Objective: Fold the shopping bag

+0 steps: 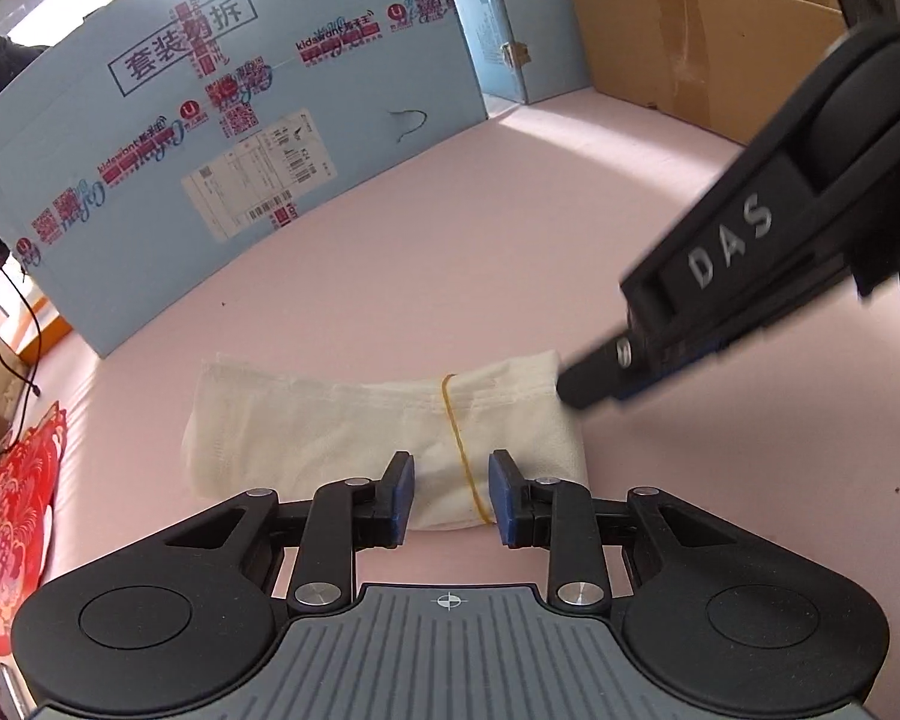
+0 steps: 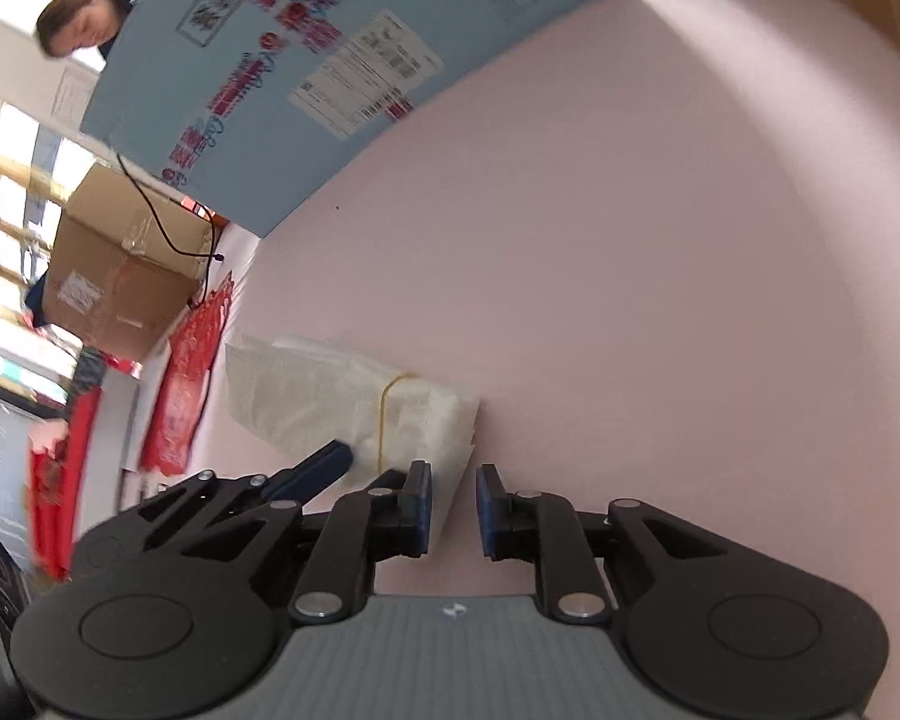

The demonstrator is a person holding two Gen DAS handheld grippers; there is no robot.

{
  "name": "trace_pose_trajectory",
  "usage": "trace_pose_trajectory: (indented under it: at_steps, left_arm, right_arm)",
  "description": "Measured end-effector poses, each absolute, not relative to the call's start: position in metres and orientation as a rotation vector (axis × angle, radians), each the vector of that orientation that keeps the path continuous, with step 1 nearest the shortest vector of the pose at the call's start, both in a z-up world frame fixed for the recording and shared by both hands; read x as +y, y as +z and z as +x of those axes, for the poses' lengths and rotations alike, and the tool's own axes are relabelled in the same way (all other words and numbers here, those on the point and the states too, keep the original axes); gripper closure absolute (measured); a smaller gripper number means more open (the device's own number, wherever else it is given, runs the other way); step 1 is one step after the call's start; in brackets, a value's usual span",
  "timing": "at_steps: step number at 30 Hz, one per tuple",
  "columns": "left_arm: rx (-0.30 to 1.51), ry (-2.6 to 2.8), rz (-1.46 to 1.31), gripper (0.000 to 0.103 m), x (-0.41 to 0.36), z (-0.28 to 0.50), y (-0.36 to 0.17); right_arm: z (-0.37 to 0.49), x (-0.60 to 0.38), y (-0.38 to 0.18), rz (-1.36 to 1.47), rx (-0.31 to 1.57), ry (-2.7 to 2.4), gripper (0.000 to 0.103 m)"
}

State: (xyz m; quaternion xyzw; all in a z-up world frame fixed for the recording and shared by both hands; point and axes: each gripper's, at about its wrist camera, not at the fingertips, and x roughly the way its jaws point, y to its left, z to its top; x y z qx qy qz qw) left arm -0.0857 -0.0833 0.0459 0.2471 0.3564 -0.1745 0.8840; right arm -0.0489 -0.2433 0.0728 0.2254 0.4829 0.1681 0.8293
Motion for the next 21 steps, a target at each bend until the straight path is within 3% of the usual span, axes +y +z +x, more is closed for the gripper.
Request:
trace_pose_trajectory:
  at_steps: [5, 6, 7, 11, 15, 21]
  left_arm:
    - [0.73, -0.318, 0.567, 0.077, -0.088, -0.086, 0.045]
    - [0.72, -0.293, 0.616, 0.077, -0.091, -0.087, 0.044]
    - [0.71, -0.277, 0.664, 0.077, -0.095, -0.088, 0.042]
    - [0.673, -0.249, 0.798, 0.082, -0.115, -0.089, 0.034]
    - [0.639, -0.206, 0.85, 0.075, -0.117, -0.084, 0.03]
    - [0.661, -0.121, 0.84, 0.074, -0.088, -0.077, 0.03]
  right_arm:
    - [-0.033, -0.206, 0.081, 0.238, 1.004, 0.559, 0.091]
    - [-0.029, -0.205, 0.075, 0.237, 1.026, 0.553, 0.101]
    - [-0.026, -0.207, 0.068, 0.246, 1.045, 0.541, 0.103]
    - [-0.028, -0.216, 0.063, 0.296, 1.061, 0.549, 0.103]
    - [-0.03, -0.219, 0.063, 0.302, 1.063, 0.564, 0.103]
    - [-0.034, -0.215, 0.065, 0.24, 1.041, 0.579, 0.103]
